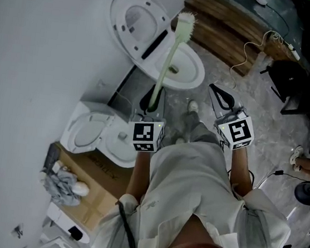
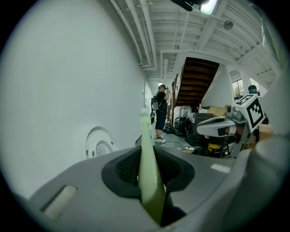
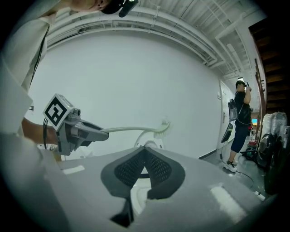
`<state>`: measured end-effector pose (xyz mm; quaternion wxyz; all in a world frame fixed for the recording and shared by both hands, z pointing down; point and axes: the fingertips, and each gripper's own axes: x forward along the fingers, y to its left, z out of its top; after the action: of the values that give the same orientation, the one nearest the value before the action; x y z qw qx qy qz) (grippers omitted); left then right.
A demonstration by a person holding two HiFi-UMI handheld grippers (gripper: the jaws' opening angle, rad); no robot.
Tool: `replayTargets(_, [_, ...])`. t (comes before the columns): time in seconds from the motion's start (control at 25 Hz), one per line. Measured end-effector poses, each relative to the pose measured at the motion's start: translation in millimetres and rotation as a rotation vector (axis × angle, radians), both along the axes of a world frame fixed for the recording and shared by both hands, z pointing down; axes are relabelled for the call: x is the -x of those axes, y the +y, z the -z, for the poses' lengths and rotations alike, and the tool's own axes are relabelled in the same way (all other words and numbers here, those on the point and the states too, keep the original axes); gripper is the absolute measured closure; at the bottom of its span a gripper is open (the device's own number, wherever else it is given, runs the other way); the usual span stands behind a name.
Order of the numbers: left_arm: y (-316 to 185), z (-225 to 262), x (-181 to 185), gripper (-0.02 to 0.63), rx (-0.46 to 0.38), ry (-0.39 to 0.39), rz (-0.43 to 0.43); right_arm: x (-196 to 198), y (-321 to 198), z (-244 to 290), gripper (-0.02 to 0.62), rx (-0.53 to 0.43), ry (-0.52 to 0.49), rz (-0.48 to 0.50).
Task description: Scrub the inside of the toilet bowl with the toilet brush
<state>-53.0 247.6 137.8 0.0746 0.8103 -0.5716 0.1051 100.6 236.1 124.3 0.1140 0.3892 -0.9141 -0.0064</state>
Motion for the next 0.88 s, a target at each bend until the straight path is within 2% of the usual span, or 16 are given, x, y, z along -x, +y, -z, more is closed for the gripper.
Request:
replayTargets(0.4, [-92, -21, -18, 0.505, 0.053, -0.003, 0.065, -25, -107, -17, 0.592, 0.064, -0.004, 0.043])
replayTargets(0.64, [-139, -53, -15, 0.505, 0.143, -0.002, 0.111, -24, -171, -39, 0.592, 0.119, 0.014, 0.080])
replayTargets(0.88, [-177, -79, -23, 0.505, 0.198, -0.019, 0.153, -28, -216, -67, 0.592, 0.190, 0.010, 0.130])
